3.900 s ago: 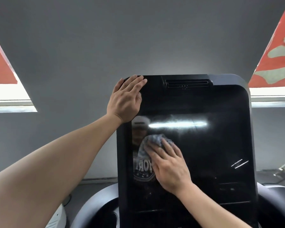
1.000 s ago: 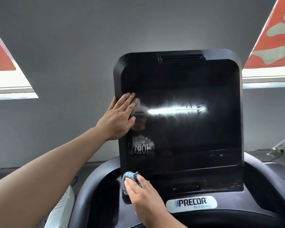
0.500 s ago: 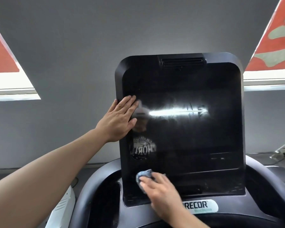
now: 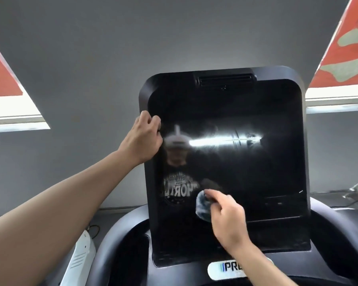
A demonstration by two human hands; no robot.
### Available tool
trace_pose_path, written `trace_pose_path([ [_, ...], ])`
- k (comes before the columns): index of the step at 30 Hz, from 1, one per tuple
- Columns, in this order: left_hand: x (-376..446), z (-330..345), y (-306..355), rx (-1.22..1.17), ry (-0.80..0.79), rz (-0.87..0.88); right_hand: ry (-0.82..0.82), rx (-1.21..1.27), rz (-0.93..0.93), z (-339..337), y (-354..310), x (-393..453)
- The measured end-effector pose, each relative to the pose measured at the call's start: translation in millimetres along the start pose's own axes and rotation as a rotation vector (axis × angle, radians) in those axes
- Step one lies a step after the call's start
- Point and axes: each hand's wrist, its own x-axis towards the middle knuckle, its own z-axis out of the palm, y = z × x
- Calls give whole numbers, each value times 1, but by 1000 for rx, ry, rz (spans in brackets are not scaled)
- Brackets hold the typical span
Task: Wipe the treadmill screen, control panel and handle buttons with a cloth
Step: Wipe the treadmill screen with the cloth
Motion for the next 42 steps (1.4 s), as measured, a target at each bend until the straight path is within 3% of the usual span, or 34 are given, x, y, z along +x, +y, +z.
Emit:
trace_pose_path([
  [3, 9, -4, -4, -62, -69, -77, -67, 548, 496, -20, -15, 26],
  [5, 14, -10, -6, -101, -124, -136, -206, 781, 559, -20, -27, 32],
  [8, 14, -15, -10, -130, -182, -142, -381, 507, 260, -17, -41, 30],
  [10, 14, -17, -11, -154, -208, -158, -408, 299, 58, -17, -48, 42],
  [12, 13, -18, -10, -178, -212, -181, -307, 97, -112, -17, -53, 66],
  [15, 11, -20, -6, -211, -205, -197, -14, -441, -377, -10, -46, 100],
  [19, 10, -19, -5, -222, -189, -202, 59, -362, -352, 26, -39, 79],
  [23, 10, -17, -6, -226, -177, -197, -218, -397, -625, 71, -27, 1],
  [26, 9, -16, -7, -232, -172, -190, -279, -440, -824, 62, -22, 21],
  [28, 8, -15, -7, -239, -162, -195, -225, -447, -847, 54, -38, 71],
  [31, 7, -15, -6, -276, -168, -237, -28, -387, -717, 46, -79, 154],
  [34, 6, -16, -6, -343, -194, -262, 56, -351, -681, 54, -97, 174],
  [42, 2, -13, -7, -382, -188, -293, -181, -374, -855, 75, -9, 20],
])
